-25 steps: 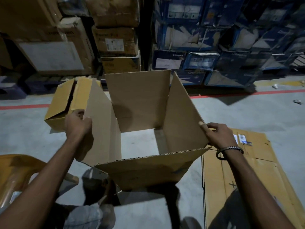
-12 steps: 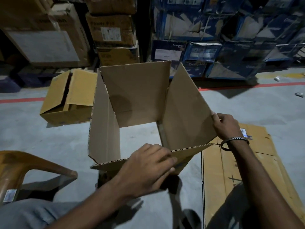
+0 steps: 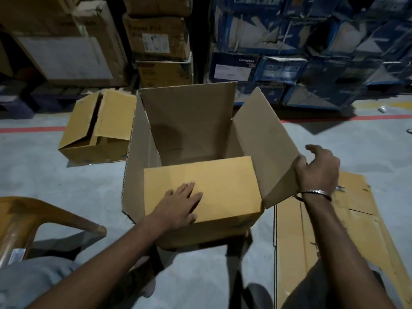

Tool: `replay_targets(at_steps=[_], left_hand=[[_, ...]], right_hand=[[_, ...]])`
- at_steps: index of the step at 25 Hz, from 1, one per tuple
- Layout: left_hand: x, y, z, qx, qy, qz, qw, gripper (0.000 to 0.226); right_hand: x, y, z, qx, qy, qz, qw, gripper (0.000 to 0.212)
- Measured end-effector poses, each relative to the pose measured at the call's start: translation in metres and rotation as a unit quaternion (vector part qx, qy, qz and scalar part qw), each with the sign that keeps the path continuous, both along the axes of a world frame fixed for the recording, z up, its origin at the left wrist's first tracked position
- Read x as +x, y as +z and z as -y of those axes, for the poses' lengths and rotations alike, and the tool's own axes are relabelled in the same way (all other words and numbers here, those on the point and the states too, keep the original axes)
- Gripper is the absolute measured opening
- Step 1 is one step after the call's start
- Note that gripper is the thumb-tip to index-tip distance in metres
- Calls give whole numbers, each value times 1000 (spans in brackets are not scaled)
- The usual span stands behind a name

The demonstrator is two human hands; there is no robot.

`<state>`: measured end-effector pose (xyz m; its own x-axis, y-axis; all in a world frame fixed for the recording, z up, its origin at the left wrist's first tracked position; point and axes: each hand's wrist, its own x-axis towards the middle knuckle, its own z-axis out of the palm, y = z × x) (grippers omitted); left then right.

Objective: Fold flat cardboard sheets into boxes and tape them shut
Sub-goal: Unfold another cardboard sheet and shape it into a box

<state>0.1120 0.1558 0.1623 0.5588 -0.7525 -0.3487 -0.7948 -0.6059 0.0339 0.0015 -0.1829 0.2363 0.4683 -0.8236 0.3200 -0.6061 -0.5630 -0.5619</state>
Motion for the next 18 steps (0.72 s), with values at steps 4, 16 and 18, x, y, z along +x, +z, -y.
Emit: replay_targets(at_steps=[4, 16, 18], left_hand=[[4, -12, -7, 63, -9, -63, 996, 83], [22, 11, -7, -5, 24, -121, 992, 68], [24, 11, -8, -2, 24, -120, 992, 68]], right_hand=[[11, 8, -75, -170, 122, 34, 977, 34], [226, 4, -134, -68, 347, -218, 910, 82], [283, 21, -121, -55, 357, -273, 891, 109]])
